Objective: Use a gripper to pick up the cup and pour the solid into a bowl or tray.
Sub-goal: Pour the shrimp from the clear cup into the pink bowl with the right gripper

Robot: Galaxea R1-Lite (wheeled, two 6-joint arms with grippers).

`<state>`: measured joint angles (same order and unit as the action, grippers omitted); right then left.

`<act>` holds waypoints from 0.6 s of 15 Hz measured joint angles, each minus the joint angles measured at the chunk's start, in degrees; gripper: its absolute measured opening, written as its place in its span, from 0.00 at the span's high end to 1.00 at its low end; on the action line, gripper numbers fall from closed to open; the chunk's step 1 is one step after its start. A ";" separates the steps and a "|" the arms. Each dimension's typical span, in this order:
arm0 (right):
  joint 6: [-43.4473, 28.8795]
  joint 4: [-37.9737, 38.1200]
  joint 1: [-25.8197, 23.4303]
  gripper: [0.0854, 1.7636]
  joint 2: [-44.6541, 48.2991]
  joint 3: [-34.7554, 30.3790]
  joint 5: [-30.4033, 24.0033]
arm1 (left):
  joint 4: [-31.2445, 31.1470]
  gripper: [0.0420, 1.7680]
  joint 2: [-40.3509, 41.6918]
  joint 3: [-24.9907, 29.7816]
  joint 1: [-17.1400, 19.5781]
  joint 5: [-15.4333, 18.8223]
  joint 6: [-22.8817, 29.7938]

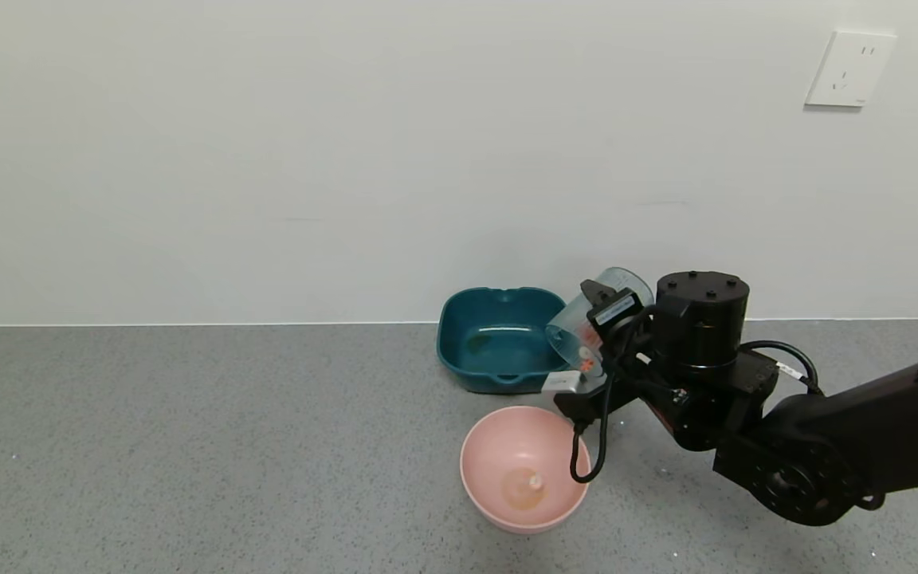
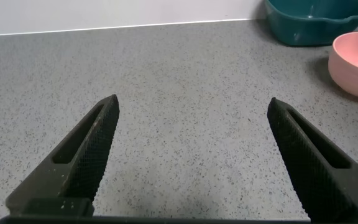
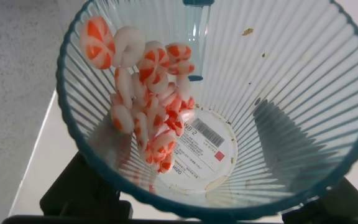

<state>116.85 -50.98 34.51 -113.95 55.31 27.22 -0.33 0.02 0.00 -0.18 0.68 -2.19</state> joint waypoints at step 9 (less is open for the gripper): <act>6.28 0.11 0.27 0.25 -0.89 3.82 -5.03 | 0.00 0.03 0.00 0.00 0.00 0.00 0.00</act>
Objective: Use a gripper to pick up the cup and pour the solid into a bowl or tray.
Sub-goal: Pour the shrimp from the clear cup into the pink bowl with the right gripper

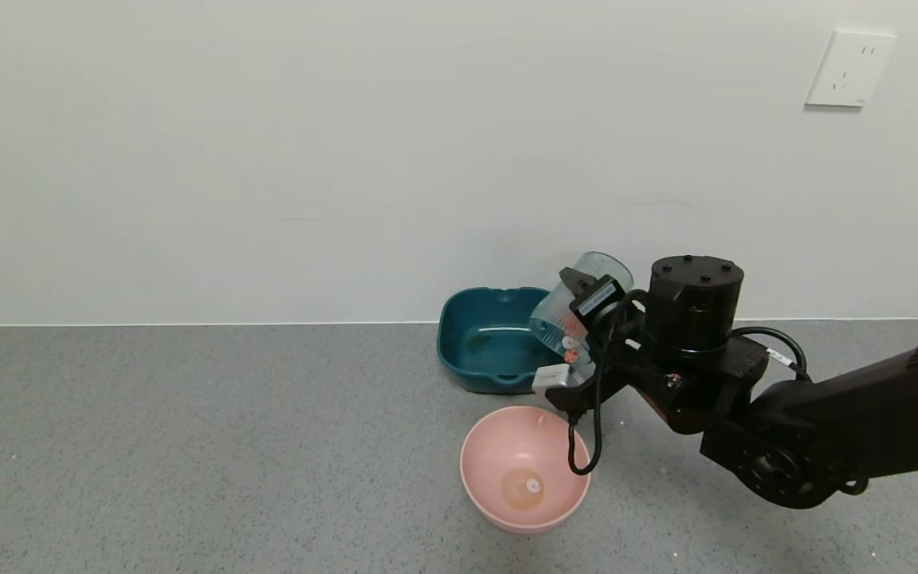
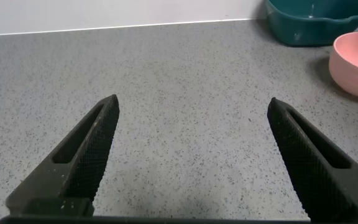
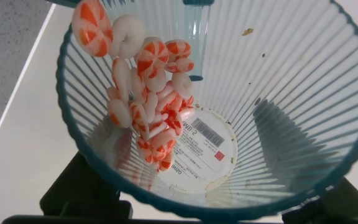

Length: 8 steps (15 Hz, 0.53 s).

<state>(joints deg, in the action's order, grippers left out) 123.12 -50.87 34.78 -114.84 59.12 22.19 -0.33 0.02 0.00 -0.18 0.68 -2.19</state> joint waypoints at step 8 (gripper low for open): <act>5.21 0.07 3.64 0.25 -1.51 2.15 0.09 | 0.00 0.03 0.00 0.00 0.02 0.00 0.00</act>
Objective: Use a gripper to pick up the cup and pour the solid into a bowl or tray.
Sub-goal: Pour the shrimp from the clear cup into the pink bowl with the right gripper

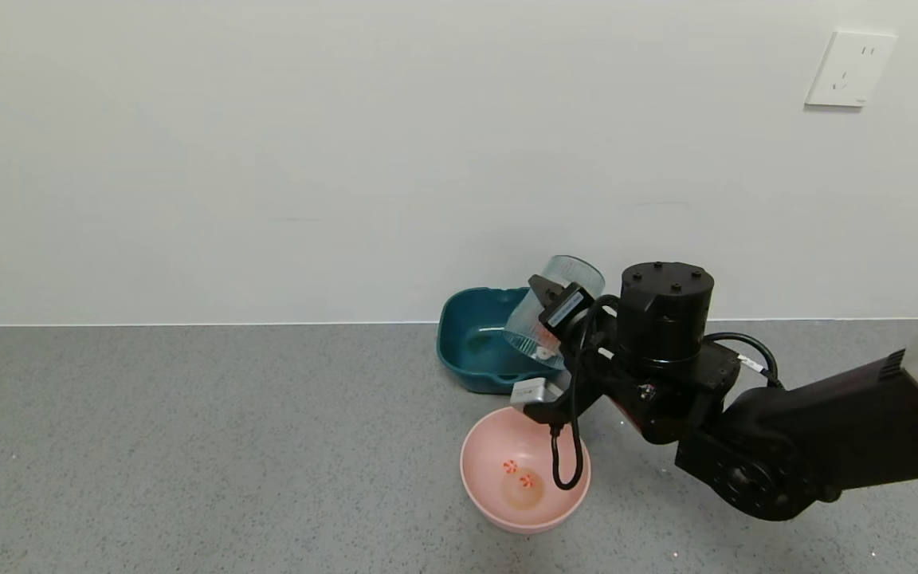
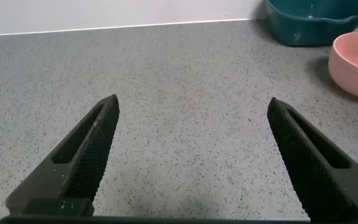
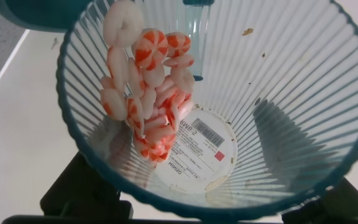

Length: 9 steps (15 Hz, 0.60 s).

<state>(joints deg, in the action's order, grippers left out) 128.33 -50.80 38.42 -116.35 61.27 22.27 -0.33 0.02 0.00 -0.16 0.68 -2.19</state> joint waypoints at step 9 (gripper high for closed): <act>10.09 -0.83 0.99 0.25 0.69 0.52 0.11 | 0.00 0.03 0.00 0.00 -0.02 0.02 0.00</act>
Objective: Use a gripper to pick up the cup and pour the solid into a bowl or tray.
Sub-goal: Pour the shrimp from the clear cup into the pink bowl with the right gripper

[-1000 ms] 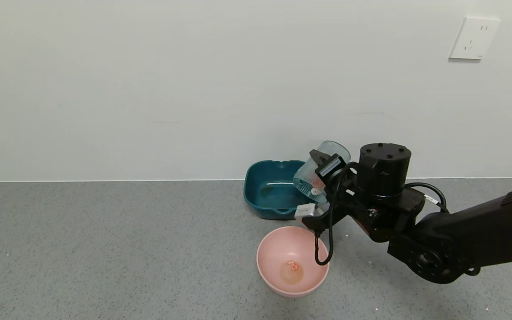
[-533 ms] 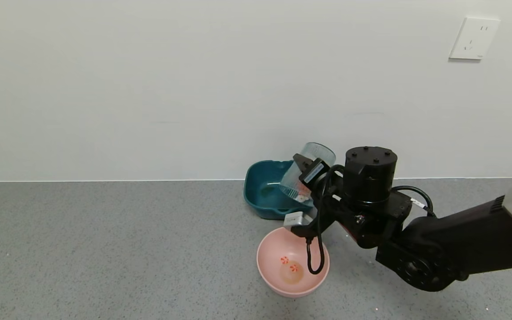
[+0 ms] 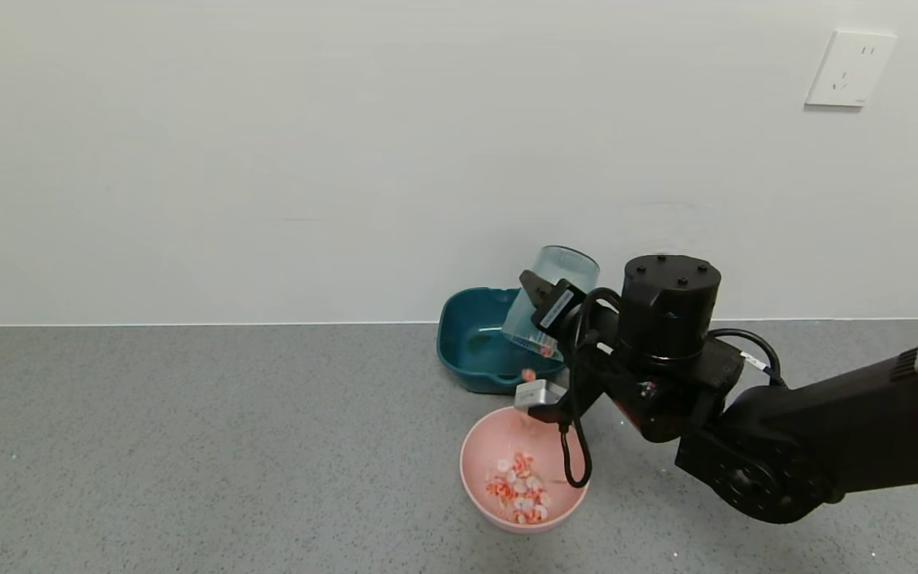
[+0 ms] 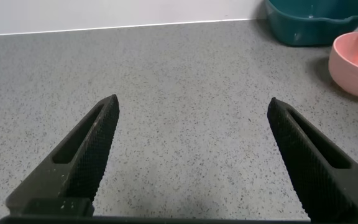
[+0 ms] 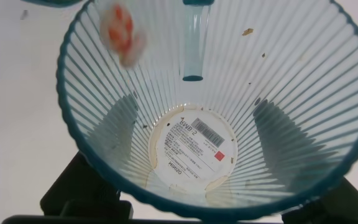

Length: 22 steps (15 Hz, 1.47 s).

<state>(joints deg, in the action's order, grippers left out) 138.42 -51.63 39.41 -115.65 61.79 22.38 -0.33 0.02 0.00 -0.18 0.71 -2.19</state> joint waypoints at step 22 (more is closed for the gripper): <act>-19.32 -1.87 0.55 0.25 4.19 -1.90 11.00 | -0.02 0.03 0.00 0.00 0.00 -0.02 0.00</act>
<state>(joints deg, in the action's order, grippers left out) 119.10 -53.49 39.96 -111.46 59.89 33.38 -0.35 0.02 0.00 -0.18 0.68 -2.19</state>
